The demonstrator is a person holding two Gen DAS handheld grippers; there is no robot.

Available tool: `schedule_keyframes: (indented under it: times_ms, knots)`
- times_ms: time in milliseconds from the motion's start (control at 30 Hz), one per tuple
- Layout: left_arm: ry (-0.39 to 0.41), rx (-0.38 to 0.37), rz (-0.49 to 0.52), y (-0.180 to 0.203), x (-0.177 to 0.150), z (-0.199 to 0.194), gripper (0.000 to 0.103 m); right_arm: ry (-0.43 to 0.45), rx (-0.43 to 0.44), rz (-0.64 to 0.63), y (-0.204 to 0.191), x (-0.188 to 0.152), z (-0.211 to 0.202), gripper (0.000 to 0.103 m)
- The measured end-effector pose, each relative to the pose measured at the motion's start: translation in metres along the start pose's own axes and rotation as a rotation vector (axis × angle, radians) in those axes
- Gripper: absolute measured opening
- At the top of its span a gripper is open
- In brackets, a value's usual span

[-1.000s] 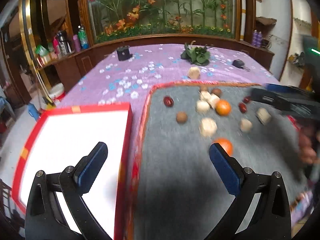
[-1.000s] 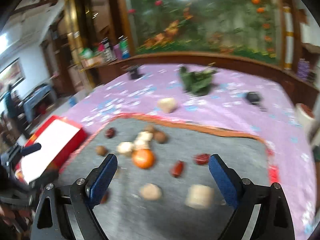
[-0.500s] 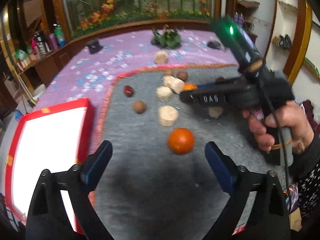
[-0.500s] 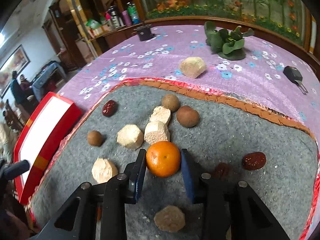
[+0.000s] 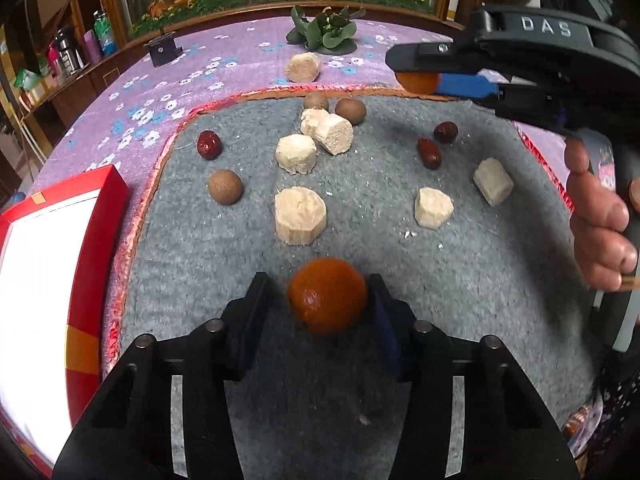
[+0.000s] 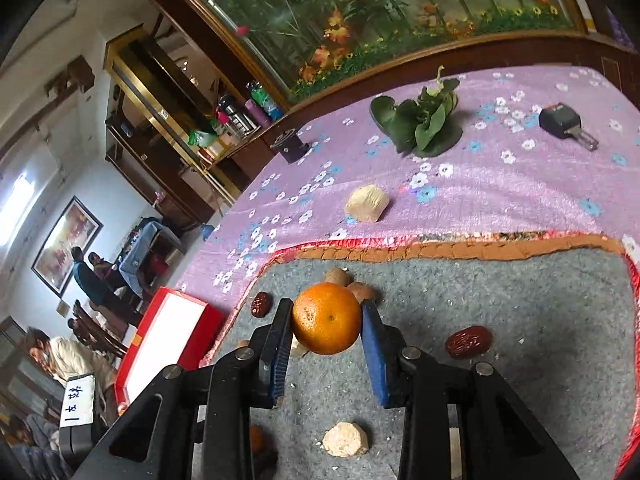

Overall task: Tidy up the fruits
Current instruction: 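Close the left gripper on the mandarin orange and lift it, then carry the orange to the white tray and open the left gripper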

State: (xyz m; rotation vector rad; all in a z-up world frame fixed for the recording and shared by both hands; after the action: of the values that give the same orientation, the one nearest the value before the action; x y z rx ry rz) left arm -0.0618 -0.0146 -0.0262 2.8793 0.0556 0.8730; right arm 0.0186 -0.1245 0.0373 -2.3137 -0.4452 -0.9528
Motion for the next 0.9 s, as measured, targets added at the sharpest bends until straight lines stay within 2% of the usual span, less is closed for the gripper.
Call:
schedule_keyframes:
  times_ms: [33, 67, 200, 333, 500, 667, 767, 833, 900]
  knots:
    - [0.005, -0.006, -0.002, 0.000, 0.000, -0.001, 0.038, -0.001, -0.001, 0.001, 0.000, 0.001, 0.000, 0.032]
    - [0.011, -0.008, -0.004, 0.000, 0.000, -0.001, 0.035, -0.002, 0.002, 0.002, -0.001, 0.001, 0.000, 0.032]
    - [0.019, -0.022, -0.015, -0.002, -0.001, -0.003, 0.035, 0.013, 0.014, 0.034, 0.006, 0.002, 0.001, 0.032]
    - [0.038, -0.030, -0.048, -0.009, -0.002, -0.011, 0.035, 0.071, 0.011, 0.093, 0.021, 0.003, -0.007, 0.033]
    - [0.130, 0.002, -0.075, -0.026, -0.001, -0.047, 0.035, 0.105, 0.031, 0.137, 0.028, 0.004, -0.013, 0.032]
    - [0.273, 0.113, -0.107, -0.066, -0.003, -0.097, 0.035, 0.114, 0.011, 0.128, 0.028, 0.003, -0.012, 0.032]
    - [0.337, 0.213, -0.137, -0.104, -0.007, -0.121, 0.035, 0.112, -0.003, 0.113, 0.024, 0.000, -0.012, 0.032]
    - [0.362, 0.272, -0.152, -0.128, -0.010, -0.128, 0.035, 0.104, 0.029, 0.124, 0.015, -0.004, -0.009, 0.032]
    - [0.367, 0.315, -0.177, -0.150, -0.012, -0.129, 0.035, 0.082, 0.104, 0.151, 0.000, -0.008, -0.004, 0.032]
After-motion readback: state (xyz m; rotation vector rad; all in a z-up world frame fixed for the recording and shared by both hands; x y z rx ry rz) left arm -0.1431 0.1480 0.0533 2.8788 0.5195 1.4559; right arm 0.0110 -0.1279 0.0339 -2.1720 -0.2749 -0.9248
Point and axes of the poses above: each gripper's, at about its wrist camera, not at the fingertips, and z roughly the way its jaws point, y to its right, x to its top, the point moved 5 cm from there along z, roughly the way its jaws point, and after that the axes turned 12 degrees about -z, right-handed, at the moved point
